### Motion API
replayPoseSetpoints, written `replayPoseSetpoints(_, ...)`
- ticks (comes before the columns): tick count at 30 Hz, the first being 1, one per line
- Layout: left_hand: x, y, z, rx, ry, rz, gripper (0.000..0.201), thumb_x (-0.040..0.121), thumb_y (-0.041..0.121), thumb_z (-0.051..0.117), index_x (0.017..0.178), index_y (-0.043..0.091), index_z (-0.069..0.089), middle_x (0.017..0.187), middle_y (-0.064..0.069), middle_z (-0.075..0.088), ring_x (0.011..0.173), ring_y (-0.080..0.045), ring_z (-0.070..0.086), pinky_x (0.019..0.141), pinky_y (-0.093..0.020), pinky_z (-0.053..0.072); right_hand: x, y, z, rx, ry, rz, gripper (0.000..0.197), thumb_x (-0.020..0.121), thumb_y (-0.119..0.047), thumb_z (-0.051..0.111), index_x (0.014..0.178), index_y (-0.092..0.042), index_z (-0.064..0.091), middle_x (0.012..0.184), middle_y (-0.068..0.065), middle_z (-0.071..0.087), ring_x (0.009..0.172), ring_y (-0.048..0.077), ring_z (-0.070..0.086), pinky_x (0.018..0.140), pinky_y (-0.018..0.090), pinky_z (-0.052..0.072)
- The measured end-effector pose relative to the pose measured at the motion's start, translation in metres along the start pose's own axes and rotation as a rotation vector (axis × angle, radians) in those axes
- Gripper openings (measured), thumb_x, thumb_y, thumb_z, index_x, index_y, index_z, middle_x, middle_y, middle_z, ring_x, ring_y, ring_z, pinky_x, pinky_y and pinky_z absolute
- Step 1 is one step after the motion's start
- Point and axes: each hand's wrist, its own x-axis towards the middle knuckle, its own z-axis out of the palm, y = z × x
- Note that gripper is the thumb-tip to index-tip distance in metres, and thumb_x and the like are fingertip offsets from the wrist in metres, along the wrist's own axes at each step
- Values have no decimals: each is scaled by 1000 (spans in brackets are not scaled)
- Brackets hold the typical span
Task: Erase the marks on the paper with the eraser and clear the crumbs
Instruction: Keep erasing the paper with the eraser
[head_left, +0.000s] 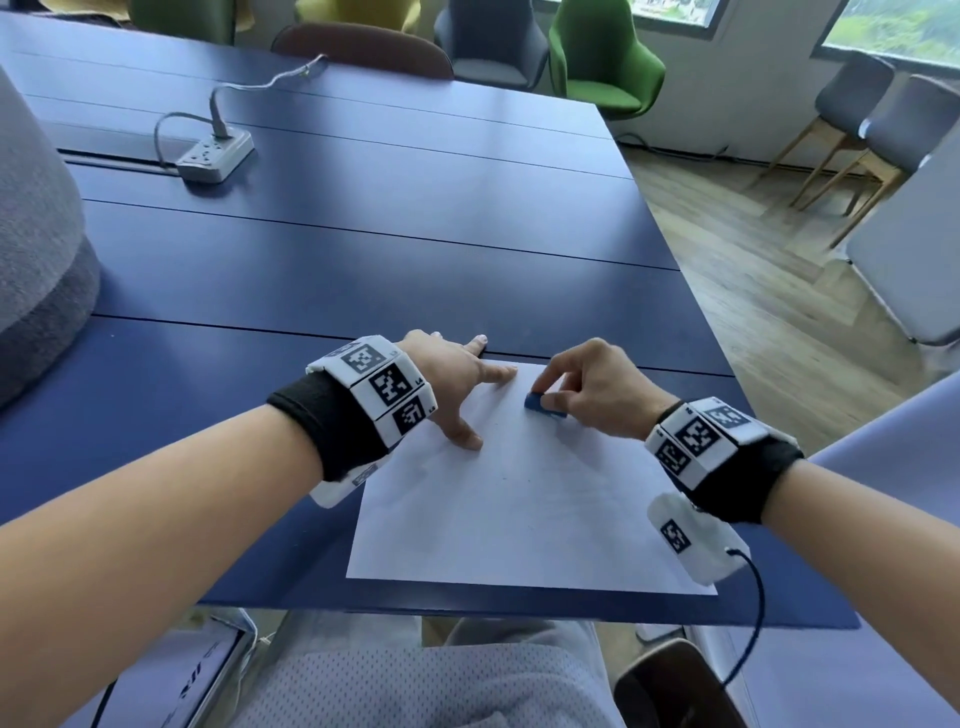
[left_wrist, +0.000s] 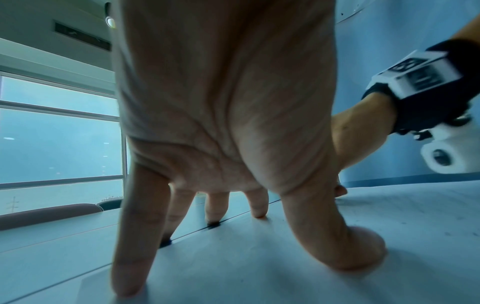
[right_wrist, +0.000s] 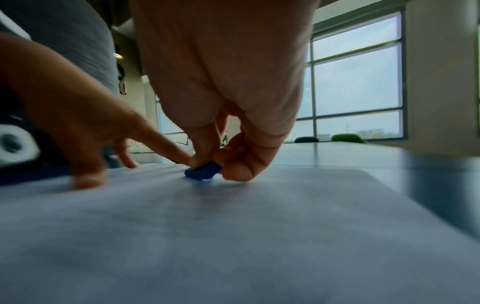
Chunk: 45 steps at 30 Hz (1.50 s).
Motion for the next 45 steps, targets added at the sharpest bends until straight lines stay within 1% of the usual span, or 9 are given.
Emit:
replayPoseSetpoints(4,0,0,1,-6,0,-4,102,76,70,65,151,51,-1,164,4,-6,145,-42,22,104,-44,37,-18,-7,8,-14,-218,-67,12,81,-13,72,85,-23,76,63,-3,63,45,-1,50,50,12,41)
replayPoseSetpoints(9,0,1,0,-9,-9,-6,102,76,70,65,151,52,-2,164,4,-7,146,-42,19,105,-46,34,-1,1,-1,8,-2,-11,10,81,-16,72,84,-25,76,70,0,67,51,2,54,53,12,42)
replayPoseSetpoints(13,1,0,0,-4,-12,-11,102,76,70,65,151,52,-2,164,4,-7,145,-41,20,105,-45,35,-19,-7,5,-17,-275,-86,12,80,-12,72,85,-23,76,59,-7,60,45,0,49,49,11,40)
replayPoseSetpoints(19,1,1,0,-8,-22,-11,102,76,69,65,151,52,-3,164,4,-9,146,-42,15,107,-48,33,-1,-1,3,20,-13,-62,12,79,-11,73,81,-23,76,62,-5,62,45,-4,52,47,7,38)
replayPoseSetpoints(23,2,1,1,-1,-12,-11,102,76,70,65,151,52,-2,164,5,-8,146,-42,18,104,-45,36,-26,-6,8,-17,-260,-102,13,80,-11,73,85,-22,77,62,-6,62,51,1,51,54,19,48)
replayPoseSetpoints(28,1,1,0,-9,-9,-13,101,77,69,64,150,53,-3,164,6,-9,146,-40,18,106,-44,34,-13,-4,2,-1,-14,-51,11,80,-11,73,85,-20,77,67,-1,65,47,-1,52,45,4,36)
replayPoseSetpoints(33,0,0,2,0,-2,-12,101,76,69,65,150,53,-2,164,5,-7,145,-39,23,103,-43,37,-33,-7,9,-6,-280,-93,13,80,-10,72,86,-21,77,63,-5,63,52,3,50,55,18,47)
replayPoseSetpoints(38,-1,1,1,-12,0,-13,100,77,68,65,150,53,-2,164,5,-8,146,-40,20,104,-44,35,-10,-1,3,15,-19,-55,11,81,-11,72,86,-20,77,69,3,67,44,-3,53,46,6,40)
replayPoseSetpoints(45,-1,-1,1,-20,-3,-10,101,77,68,66,150,53,-2,164,5,-9,146,-40,19,104,-44,35,-17,-10,7,-33,-199,-113,11,79,-13,73,86,-22,76,65,-4,62,45,-2,51,51,12,43)
